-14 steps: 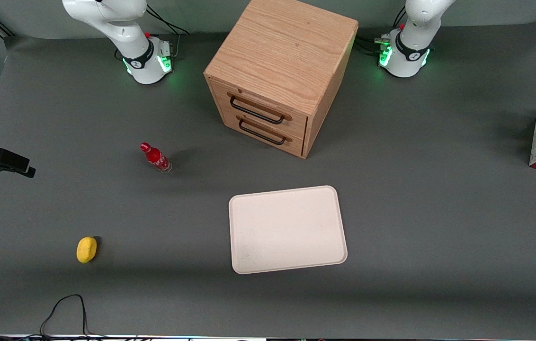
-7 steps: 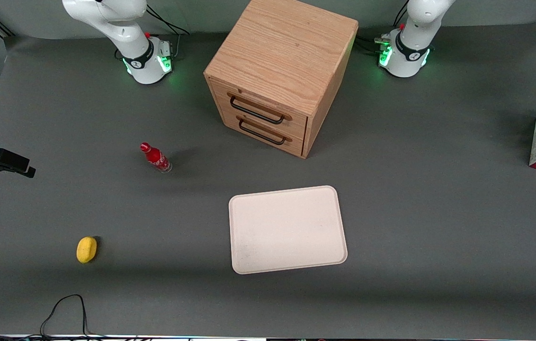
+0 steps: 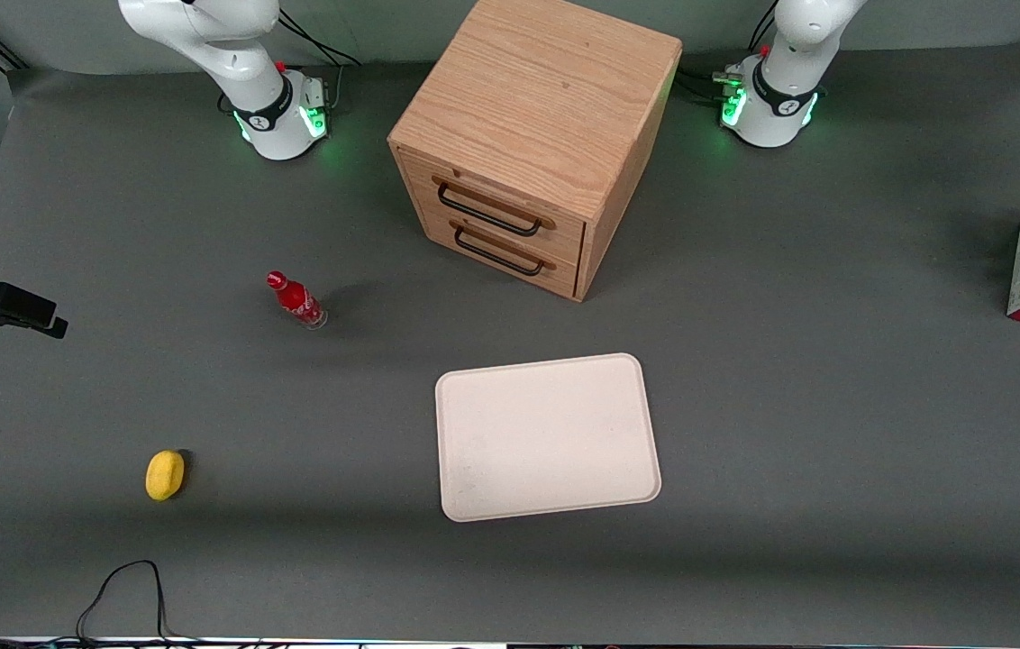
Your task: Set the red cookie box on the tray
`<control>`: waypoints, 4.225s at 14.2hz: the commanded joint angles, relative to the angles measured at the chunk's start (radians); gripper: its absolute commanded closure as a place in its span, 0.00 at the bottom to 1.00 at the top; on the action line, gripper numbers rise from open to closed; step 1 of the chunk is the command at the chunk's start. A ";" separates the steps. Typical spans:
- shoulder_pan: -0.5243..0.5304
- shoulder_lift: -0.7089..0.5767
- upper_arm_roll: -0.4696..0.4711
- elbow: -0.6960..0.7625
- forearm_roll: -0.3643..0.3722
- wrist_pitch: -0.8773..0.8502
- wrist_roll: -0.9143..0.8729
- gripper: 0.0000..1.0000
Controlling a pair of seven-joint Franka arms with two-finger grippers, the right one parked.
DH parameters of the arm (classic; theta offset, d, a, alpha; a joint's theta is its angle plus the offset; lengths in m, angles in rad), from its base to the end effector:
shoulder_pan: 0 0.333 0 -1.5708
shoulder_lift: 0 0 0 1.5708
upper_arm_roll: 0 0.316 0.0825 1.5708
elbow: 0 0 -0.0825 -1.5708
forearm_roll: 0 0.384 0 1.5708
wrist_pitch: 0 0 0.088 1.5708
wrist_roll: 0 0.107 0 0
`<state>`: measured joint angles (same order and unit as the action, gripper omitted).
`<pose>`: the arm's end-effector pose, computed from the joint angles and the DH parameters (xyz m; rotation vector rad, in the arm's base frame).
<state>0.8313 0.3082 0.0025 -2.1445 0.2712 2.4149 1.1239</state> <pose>0.3795 0.4203 0.2550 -2.9694 0.7532 0.2575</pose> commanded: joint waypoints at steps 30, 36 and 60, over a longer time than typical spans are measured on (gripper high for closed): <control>-0.624 -0.044 -0.138 0.836 -0.184 -1.099 -1.019 1.00; -0.952 0.246 -0.139 1.147 -0.259 -1.079 -1.473 1.00; -1.216 0.669 -0.136 1.204 -0.251 -0.611 -1.681 0.86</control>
<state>-0.3699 0.9743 -0.1508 -0.9559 0.0205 1.8020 -0.5419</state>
